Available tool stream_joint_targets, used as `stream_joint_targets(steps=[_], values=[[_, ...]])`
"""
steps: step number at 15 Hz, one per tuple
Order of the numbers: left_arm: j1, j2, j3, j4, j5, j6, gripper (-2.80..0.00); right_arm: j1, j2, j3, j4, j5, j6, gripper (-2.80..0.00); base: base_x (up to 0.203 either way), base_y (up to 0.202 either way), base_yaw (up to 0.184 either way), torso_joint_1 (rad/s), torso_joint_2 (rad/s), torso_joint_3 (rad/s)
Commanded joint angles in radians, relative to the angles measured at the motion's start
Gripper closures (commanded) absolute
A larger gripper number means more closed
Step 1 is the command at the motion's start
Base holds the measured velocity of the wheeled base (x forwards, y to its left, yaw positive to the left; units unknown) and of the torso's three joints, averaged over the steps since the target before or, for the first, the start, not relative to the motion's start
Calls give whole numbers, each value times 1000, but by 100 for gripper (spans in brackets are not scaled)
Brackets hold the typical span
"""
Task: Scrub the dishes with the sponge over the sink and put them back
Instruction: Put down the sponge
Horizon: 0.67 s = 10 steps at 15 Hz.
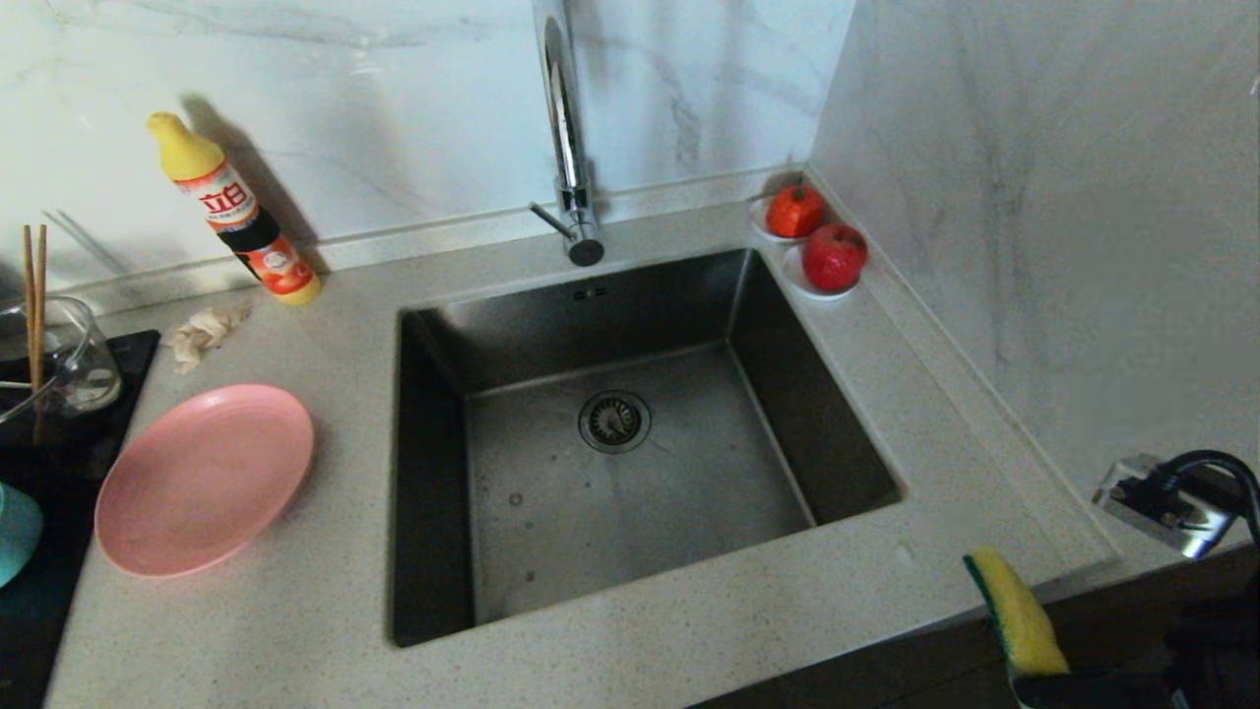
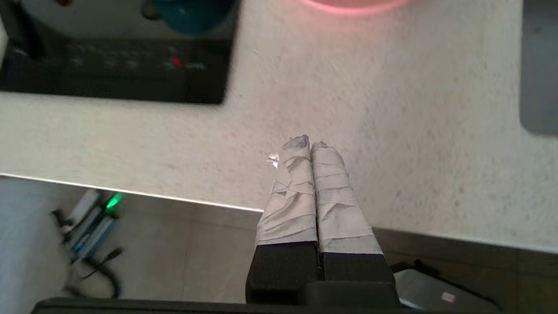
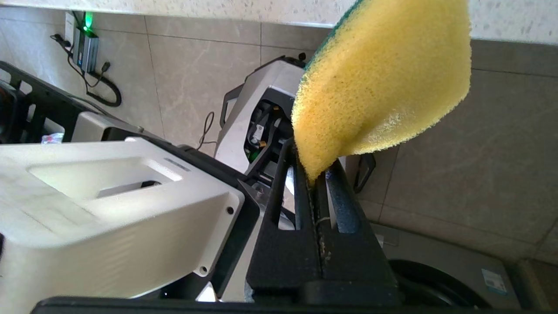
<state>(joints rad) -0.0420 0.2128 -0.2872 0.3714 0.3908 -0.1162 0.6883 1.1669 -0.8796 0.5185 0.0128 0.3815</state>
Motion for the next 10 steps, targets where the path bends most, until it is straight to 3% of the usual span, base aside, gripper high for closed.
stream_joint_targets(steps=[1,2,5,7,8,9,10], values=[[17,-179,71,-28,-98,44,0,0,-18,14,3,0,2,0,0,0,0,0,0,0],[20,-214,84,-40,-193,90,0,2,-21,21,1,0,1,0,0,0,0,0,0,0],[22,-217,104,-48,-374,219,0,2,-22,31,2,-25,-1,0,0,0,0,0,0,0],[23,-217,183,-105,-428,256,0,2,-13,39,0,-60,-15,0,0,0,0,0,0,0],[23,-217,192,-137,-433,235,0,2,-22,46,1,-66,-22,0,0,0,0,0,0,0],[23,-217,195,-149,-424,161,0,2,-20,54,2,-73,-37,0,0,0,0,0,0,0],[23,-217,198,-160,-408,132,0,2,-16,65,5,-88,-59,0,0,0,0,0,0,0]])
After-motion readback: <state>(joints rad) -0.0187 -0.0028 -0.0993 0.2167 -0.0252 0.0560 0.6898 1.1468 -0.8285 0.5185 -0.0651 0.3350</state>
